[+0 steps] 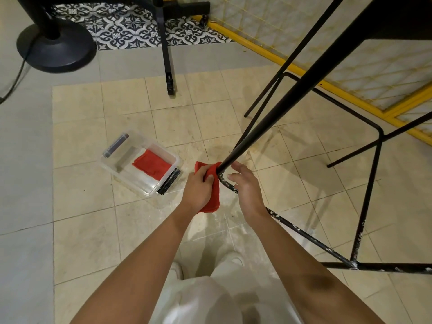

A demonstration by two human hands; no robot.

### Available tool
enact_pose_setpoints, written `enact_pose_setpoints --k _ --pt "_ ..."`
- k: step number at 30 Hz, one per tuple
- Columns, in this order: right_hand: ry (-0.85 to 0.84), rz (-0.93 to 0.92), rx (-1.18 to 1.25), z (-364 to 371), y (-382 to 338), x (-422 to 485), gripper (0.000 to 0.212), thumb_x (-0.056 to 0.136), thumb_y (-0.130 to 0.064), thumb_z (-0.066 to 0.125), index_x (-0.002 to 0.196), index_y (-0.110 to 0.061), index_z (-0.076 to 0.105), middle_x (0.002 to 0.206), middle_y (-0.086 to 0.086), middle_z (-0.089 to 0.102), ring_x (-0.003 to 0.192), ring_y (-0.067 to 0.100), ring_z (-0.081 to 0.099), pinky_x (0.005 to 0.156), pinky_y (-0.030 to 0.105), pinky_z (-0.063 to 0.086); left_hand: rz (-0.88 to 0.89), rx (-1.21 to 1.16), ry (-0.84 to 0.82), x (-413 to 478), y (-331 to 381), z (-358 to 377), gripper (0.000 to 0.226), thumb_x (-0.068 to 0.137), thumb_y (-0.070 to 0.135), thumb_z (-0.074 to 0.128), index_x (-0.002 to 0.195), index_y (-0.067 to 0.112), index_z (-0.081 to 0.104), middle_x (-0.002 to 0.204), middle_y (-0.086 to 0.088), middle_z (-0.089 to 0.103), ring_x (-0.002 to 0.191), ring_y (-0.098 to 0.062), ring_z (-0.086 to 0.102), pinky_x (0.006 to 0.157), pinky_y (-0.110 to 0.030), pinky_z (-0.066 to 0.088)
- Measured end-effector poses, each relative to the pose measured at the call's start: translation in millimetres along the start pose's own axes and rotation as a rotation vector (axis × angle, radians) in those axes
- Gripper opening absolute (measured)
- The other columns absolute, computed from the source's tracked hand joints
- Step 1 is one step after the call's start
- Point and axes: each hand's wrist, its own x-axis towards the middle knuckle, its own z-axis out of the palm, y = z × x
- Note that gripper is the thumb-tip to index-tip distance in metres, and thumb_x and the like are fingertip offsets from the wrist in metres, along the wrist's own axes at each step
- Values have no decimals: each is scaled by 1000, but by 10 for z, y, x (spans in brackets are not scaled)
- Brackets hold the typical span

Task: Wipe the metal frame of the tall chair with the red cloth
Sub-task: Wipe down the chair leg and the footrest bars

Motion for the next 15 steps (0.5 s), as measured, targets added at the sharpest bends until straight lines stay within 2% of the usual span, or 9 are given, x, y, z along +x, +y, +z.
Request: enact_pose_setpoints --k 3,5,9,11,13,15 --pt "-3 0 -5 -16 -18 -8 44 88 -7 48 130 -21 50 135 -3 47 93 -11 48 65 4 39 79 -170 -5 -86 101 4 35 93 24 44 125 33 55 114 -11 55 101 -21 56 87 -31 46" --pt "-8 0 -4 -19 -33 -37 45 89 -7 47 131 -21 50 135 -4 47 92 -11 47 65 4 38 119 -189 12 -119 134 30 39 88 31 43 126 34 54 115 -8 56 104 -19 56 90 -31 45" --pt "-2 -11 -5 -7 -56 -88 44 88 -6 48 129 -23 52 135 -4 48 103 -2 48 69 7 37 88 -87 27 -91 82 38 36 96 22 40 128 34 52 113 -9 57 102 -23 56 88 -33 46" --pt "6 -12 -10 -9 -62 -109 44 88 -6 49 128 -23 52 135 -4 48 101 -4 48 73 9 37 43 -14 11 -82 59 4 35 97 20 41 129 31 51 111 -11 57 100 -27 57 86 -35 48" --pt "3 -13 -26 -22 -81 -145 43 88 -8 49 128 -24 52 136 -5 47 101 -6 49 79 12 37 49 48 22 -141 89 -50 36 96 22 45 131 29 48 113 -7 56 99 -24 56 85 -34 46" --pt "4 -2 -43 -38 -94 -185 42 89 -11 51 129 -24 50 137 -6 46 113 2 48 88 18 35 81 34 60 -254 170 -109 41 93 21 53 133 26 44 115 3 52 99 -16 54 81 -28 43"
